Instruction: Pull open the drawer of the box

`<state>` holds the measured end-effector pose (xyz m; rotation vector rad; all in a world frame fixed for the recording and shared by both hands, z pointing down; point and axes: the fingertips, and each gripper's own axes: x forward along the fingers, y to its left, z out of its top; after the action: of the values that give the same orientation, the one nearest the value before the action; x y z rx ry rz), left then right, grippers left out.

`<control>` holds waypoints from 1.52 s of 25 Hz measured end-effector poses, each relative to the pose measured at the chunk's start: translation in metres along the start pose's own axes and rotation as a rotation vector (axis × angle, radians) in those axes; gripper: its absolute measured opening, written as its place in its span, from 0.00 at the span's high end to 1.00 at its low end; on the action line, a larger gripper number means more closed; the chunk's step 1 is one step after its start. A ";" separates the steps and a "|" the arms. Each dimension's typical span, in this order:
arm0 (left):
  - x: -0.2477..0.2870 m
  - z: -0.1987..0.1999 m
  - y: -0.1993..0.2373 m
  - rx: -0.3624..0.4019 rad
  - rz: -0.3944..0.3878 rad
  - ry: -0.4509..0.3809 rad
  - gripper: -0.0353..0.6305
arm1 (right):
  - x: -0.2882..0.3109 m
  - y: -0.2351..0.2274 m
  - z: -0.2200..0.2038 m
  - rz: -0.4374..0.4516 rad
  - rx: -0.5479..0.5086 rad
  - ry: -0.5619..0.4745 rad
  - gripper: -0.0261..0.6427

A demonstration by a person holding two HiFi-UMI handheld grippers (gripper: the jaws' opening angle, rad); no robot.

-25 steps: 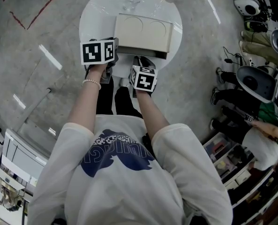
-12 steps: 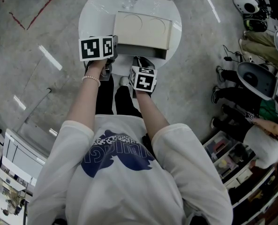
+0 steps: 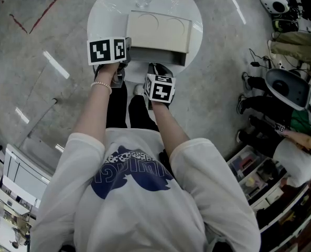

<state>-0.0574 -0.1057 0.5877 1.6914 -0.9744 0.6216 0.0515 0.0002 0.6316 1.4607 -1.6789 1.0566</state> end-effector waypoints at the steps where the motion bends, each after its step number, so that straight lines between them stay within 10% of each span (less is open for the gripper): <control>1: 0.000 0.000 0.000 0.000 0.000 0.000 0.84 | 0.000 0.000 -0.001 0.000 0.000 0.001 0.87; 38: 0.002 -0.002 0.003 -0.025 -0.001 -0.004 0.84 | -0.013 0.003 -0.031 0.009 -0.024 0.004 0.87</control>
<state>-0.0586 -0.1046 0.5911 1.6716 -0.9801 0.6033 0.0500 0.0340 0.6337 1.4362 -1.6916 1.0399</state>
